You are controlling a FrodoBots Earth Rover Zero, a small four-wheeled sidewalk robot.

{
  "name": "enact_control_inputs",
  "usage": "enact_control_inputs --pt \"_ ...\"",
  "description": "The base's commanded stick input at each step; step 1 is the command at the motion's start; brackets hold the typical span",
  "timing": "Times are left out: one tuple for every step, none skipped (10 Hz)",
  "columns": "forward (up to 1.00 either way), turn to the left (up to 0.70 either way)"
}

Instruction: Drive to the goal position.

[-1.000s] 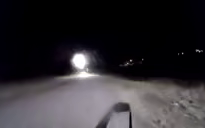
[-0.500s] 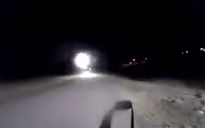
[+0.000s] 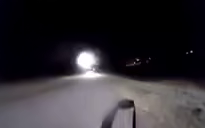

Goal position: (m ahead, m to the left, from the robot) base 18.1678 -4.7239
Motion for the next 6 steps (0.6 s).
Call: enact_control_inputs --pt "1.00 0.00" --pt "1.00 0.00" --pt "1.00 0.00" --pt "1.00 0.17" --pt "1.00 0.35" --pt "1.00 0.24"
